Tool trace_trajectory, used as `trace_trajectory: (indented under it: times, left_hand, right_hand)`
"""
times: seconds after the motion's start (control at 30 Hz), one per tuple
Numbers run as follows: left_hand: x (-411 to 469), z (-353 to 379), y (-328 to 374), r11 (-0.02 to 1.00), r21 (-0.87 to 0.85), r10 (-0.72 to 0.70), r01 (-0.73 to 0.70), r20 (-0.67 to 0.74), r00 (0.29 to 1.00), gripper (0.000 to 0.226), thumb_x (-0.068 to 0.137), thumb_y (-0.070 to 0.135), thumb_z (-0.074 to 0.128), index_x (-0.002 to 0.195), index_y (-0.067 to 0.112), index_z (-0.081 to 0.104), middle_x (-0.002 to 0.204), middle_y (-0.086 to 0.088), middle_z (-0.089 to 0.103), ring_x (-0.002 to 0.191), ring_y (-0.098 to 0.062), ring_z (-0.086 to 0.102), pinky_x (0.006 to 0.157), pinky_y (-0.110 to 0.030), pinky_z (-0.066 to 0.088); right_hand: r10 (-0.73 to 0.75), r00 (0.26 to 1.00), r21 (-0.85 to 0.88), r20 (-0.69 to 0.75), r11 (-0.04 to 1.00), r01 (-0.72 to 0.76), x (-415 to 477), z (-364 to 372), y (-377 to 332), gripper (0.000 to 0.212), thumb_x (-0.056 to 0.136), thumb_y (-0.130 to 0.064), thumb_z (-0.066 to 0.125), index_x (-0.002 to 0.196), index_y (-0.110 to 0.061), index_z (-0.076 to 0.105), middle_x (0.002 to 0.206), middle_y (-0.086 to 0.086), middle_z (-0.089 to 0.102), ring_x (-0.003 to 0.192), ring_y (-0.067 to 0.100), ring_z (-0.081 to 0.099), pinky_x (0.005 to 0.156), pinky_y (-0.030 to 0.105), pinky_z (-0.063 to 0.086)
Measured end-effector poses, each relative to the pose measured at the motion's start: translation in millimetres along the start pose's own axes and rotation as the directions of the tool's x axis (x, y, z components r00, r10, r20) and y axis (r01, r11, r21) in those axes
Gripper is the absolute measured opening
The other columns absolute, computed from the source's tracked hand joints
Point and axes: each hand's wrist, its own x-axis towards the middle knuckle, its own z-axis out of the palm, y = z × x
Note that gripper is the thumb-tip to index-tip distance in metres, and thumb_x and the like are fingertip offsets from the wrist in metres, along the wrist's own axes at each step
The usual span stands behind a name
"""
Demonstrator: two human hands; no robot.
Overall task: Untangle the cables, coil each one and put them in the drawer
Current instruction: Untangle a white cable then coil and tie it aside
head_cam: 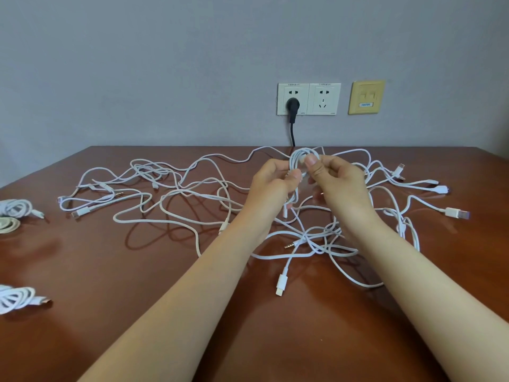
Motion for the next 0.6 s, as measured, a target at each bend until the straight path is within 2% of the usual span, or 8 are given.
trace_trajectory:
  times: [0.1, 0.2, 0.3, 0.4, 0.47, 0.57, 0.6]
  left_hand:
    - [1.7, -2.1, -0.7, 0.995, -0.084, -0.064, 0.062, -0.026, 0.998, 0.016, 0.094, 0.010, 0.051, 0.083, 0.020, 0.055, 0.083, 0.004, 0.058, 0.081, -0.010, 0.053, 0.065, -0.026, 0.045]
    - [1.6, -2.0, 0.7, 0.996, -0.069, -0.052, 0.050, -0.027, 0.998, 0.015, 0.095, 0.011, 0.051, 0.084, 0.021, 0.055, 0.083, 0.006, 0.058, 0.079, -0.007, 0.053, 0.064, -0.023, 0.049]
    - [2.7, -3.3, -0.5, 0.998, -0.029, -0.063, 0.063, -0.014, 0.998, 0.011, 0.093, 0.018, 0.055, 0.083, 0.022, 0.060, 0.082, 0.007, 0.061, 0.083, -0.009, 0.055, 0.085, -0.032, 0.047]
    - [4.4, -3.6, -1.8, 0.990, -0.039, -0.137, 0.137, 0.007, 0.991, 0.008, 0.091, 0.024, 0.058, 0.087, 0.020, 0.063, 0.094, 0.001, 0.064, 0.097, -0.018, 0.057, 0.089, -0.037, 0.047]
    - [6.4, -4.2, -2.8, 0.982, -0.100, -0.163, 0.163, 0.013, 0.987, 0.007, 0.090, 0.021, 0.059, 0.088, 0.016, 0.063, 0.093, -0.004, 0.065, 0.090, -0.019, 0.060, 0.084, -0.034, 0.050]
    - [7.4, -7.4, -1.9, 0.962, -0.231, -0.144, 0.146, 0.023, 0.989, 0.008, 0.092, 0.013, 0.056, 0.085, 0.012, 0.061, 0.076, -0.001, 0.065, 0.063, -0.009, 0.063, 0.058, -0.019, 0.052]
    - [7.8, -9.0, -1.2, 0.953, -0.272, -0.138, 0.136, 0.011, 0.990, 0.008, 0.092, 0.011, 0.056, 0.085, 0.011, 0.060, 0.071, 0.000, 0.065, 0.057, -0.007, 0.063, 0.054, -0.018, 0.051]
  right_hand:
    - [0.053, 0.995, 0.082, 0.084, 0.995, -0.060, -3.0, 1.5, -2.8, 0.012, 0.090, -0.015, 0.059, 0.100, -0.008, 0.061, 0.071, 0.006, 0.055, 0.037, 0.001, 0.043, 0.043, 0.015, 0.043]
    - [0.069, 0.995, 0.074, 0.078, 0.994, -0.075, -4.3, 1.9, -1.8, 0.008, 0.090, -0.014, 0.059, 0.093, -0.009, 0.063, 0.065, 0.002, 0.054, 0.038, 0.000, 0.043, 0.043, 0.014, 0.041]
    - [0.084, 0.996, 0.052, 0.038, 0.995, -0.086, -4.1, -0.9, -1.7, 0.015, 0.088, -0.025, 0.062, 0.077, -0.015, 0.066, 0.058, -0.004, 0.055, 0.039, 0.000, 0.044, 0.044, 0.014, 0.040]
    - [0.106, 0.994, 0.057, 0.027, 0.993, -0.108, -3.3, -3.2, -2.4, 0.020, 0.084, -0.031, 0.066, 0.071, -0.016, 0.066, 0.059, -0.006, 0.056, 0.042, 0.000, 0.045, 0.048, 0.017, 0.041]
    - [0.127, 0.991, 0.076, 0.044, 0.989, -0.130, -3.4, -2.1, -2.1, 0.016, 0.085, -0.030, 0.065, 0.077, -0.016, 0.067, 0.063, -0.007, 0.059, 0.044, 0.000, 0.048, 0.048, 0.017, 0.043]
    - [0.158, 0.981, 0.118, 0.112, 0.978, -0.171, -3.3, 0.5, -0.7, 0.019, 0.086, -0.027, 0.064, 0.098, -0.013, 0.064, 0.079, -0.001, 0.062, 0.058, 0.008, 0.054, 0.049, 0.017, 0.046]
    - [0.167, 0.975, 0.104, 0.147, 0.978, -0.183, -3.3, 0.9, 0.0, 0.022, 0.085, -0.025, 0.064, 0.103, -0.012, 0.063, 0.084, 0.001, 0.062, 0.062, 0.010, 0.054, 0.051, 0.018, 0.048]
